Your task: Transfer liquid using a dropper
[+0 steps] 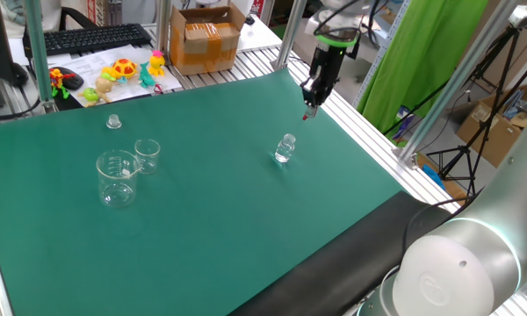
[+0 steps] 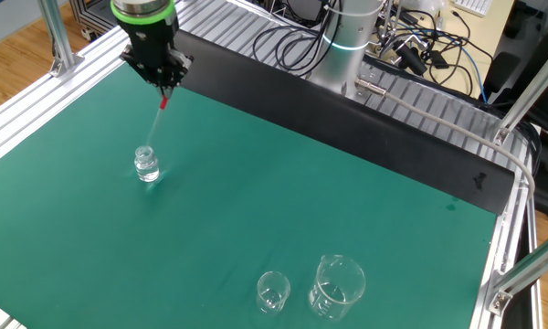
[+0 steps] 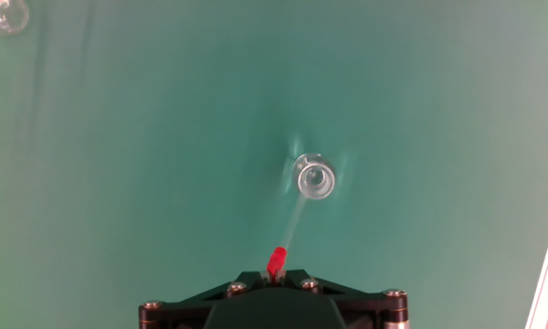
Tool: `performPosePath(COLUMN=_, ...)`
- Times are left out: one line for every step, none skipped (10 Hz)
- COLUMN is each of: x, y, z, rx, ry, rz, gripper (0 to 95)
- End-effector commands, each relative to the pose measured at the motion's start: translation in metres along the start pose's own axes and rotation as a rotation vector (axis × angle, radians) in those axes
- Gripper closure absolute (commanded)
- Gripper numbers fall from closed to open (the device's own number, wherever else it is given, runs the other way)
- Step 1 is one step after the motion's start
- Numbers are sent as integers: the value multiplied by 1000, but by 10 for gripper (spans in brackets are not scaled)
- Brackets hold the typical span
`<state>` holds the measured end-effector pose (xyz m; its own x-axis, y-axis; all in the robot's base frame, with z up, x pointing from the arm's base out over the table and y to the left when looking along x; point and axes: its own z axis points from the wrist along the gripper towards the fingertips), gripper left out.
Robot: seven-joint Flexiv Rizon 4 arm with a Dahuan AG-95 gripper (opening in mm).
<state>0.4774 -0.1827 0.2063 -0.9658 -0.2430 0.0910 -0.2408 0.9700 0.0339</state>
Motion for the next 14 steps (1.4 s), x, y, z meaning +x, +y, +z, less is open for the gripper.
performPosePath(x=0, y=0, z=8, rx=4, ry=-10, rz=0, gripper=950)
performPosePath(x=0, y=0, z=10, rx=5, ry=-12, rz=0, gripper=950)
performPosePath(x=0, y=-1, z=13, rx=5, ry=-14, rz=0, gripper=950)
performPosePath(x=-1, y=-1, z=14, rx=5, ry=-15, rz=0, gripper=950)
performPosePath(x=-2, y=-2, z=16, rx=6, ry=-16, rz=1, gripper=950)
performPosePath(x=-3, y=-4, z=17, rx=6, ry=-17, rz=0, gripper=950)
performPosePath(x=-6, y=-5, z=19, rx=6, ry=-22, rz=0, gripper=950)
performPosePath(x=-8, y=-8, z=21, rx=5, ry=-21, rz=0, gripper=950)
performPosePath(x=-11, y=-10, z=22, rx=3, ry=-21, rz=0, gripper=950)
performPosePath(x=-13, y=-11, z=24, rx=2, ry=-20, rz=-1, gripper=950)
performPosePath(x=-13, y=-12, z=25, rx=1, ry=-21, rz=-1, gripper=950)
performPosePath(x=-13, y=-12, z=25, rx=2, ry=-21, rz=-1, gripper=950)
performPosePath(x=-13, y=-12, z=25, rx=1, ry=-20, rz=-1, gripper=950)
performPosePath(x=-13, y=-12, z=25, rx=1, ry=-21, rz=0, gripper=950)
